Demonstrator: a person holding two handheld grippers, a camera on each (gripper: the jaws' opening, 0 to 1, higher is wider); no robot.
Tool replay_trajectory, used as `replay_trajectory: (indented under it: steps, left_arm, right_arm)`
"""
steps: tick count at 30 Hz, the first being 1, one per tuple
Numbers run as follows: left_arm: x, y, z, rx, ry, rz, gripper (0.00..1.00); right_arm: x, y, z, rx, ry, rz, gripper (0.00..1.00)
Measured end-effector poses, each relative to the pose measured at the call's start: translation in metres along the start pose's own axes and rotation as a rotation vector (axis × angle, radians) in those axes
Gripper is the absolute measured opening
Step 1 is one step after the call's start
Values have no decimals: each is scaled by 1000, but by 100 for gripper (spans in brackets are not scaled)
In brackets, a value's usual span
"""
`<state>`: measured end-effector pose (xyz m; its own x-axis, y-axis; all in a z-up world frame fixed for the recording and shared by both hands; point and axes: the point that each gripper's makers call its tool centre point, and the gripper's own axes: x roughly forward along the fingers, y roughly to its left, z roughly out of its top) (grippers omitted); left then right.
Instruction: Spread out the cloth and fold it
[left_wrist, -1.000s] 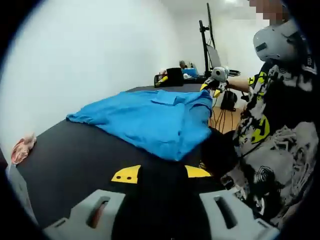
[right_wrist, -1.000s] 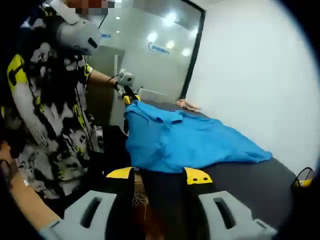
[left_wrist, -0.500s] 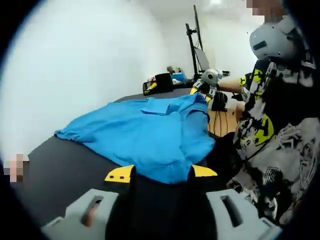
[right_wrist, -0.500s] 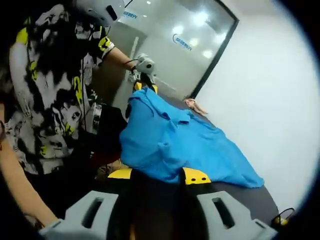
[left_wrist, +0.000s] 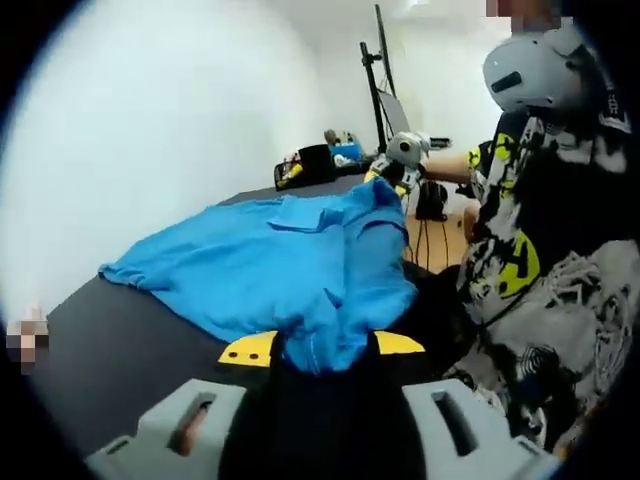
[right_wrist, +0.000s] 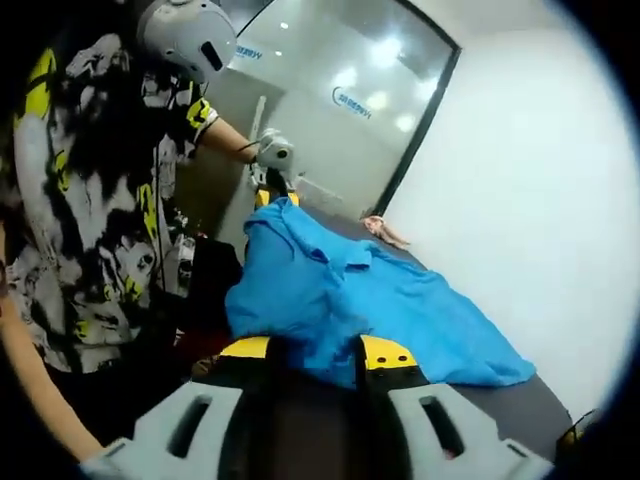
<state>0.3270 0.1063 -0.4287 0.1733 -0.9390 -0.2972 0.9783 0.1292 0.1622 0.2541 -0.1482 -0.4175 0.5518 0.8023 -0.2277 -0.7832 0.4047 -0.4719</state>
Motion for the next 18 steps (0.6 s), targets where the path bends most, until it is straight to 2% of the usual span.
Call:
replay_trajectory:
  steps: [1, 2, 4, 5, 6, 7, 10, 13, 17, 18]
  left_arm:
    - [2, 2, 1, -3, -25, 12, 41]
    - [0, 0, -1, 6, -17, -2, 40]
    - [-2, -2, 1, 20, -6, 2, 23]
    - [-5, 6, -4, 65, 44, 53, 9]
    - [-6, 8, -5, 70, 62, 63, 5]
    - [-6, 5, -1, 57, 50, 36, 5]
    - [-4, 6, -3, 62, 82, 28, 4]
    - [-4, 6, -1, 74, 120, 31, 2]
    - [-9, 5, 4, 131, 161, 48, 2]
    - [-11, 3, 8, 135, 154, 49, 2]
  right_arm:
    - [1, 0, 0, -2, -1, 3, 26]
    - [4, 3, 2, 1, -6, 16, 23]
    - [4, 6, 2, 5, -2, 30, 18]
    - [4, 7, 2, -4, 7, 35, 17]
    - [3, 7, 2, -6, 12, 37, 14]
    - [1, 7, 1, -4, 29, 39, 11]
    - [-3, 6, -1, -2, 50, 43, 4]
    - [-10, 4, 1, 13, 53, 35, 2]
    - [-17, 3, 3, 17, 60, 19, 2]
    - [-19, 3, 3, 15, 61, 16, 2]
